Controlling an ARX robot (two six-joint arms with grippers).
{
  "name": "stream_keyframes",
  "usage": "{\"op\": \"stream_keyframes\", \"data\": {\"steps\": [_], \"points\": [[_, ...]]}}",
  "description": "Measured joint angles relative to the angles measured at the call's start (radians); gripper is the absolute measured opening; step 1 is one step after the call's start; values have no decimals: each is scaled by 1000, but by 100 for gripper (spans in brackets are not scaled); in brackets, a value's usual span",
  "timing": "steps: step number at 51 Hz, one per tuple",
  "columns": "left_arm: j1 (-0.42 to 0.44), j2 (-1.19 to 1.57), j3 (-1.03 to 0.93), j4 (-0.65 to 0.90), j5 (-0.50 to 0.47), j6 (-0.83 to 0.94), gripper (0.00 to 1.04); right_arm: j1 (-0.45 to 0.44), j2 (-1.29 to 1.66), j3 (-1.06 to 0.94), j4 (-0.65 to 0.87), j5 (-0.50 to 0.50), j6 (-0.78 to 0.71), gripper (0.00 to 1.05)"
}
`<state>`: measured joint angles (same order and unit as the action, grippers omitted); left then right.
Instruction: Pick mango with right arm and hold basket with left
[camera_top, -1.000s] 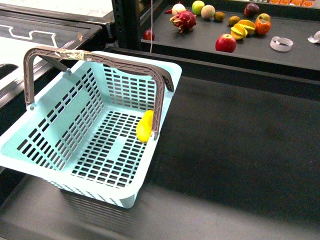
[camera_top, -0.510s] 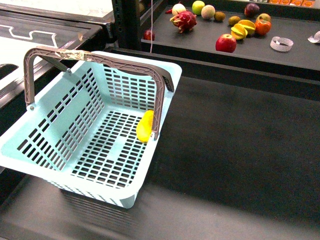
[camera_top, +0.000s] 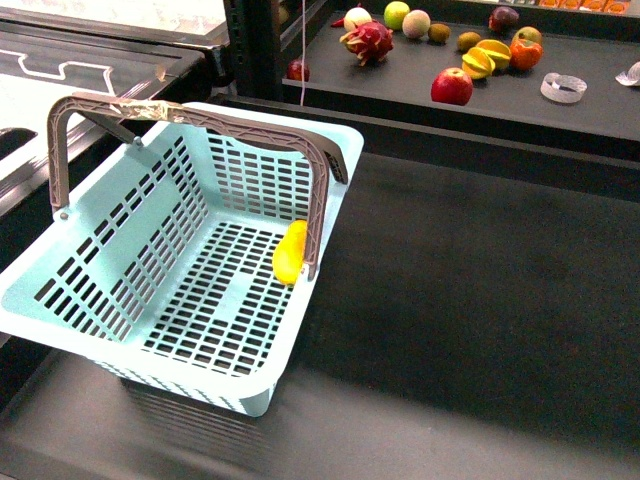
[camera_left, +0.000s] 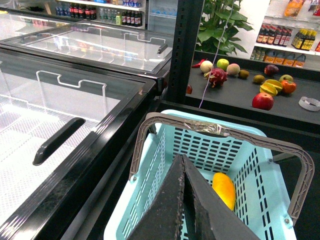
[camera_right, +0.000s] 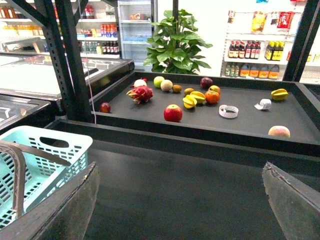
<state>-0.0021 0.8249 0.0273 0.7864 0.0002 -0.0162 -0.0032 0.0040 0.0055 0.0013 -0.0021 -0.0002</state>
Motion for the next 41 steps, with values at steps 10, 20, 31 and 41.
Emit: {"op": "stream_keyframes", "data": {"steps": [10,20,31,41], "points": [[0,-178,-6,-154,0,2,2,0,0,0,0,0,0,97],[0,-311,-6,-278,0,5,2,0,0,0,0,0,0,97],[0,-459,-6,-417,0,6,2,0,0,0,0,0,0,97],[0,-556,-6,-513,0,6,2,0,0,0,0,0,0,97]]}}
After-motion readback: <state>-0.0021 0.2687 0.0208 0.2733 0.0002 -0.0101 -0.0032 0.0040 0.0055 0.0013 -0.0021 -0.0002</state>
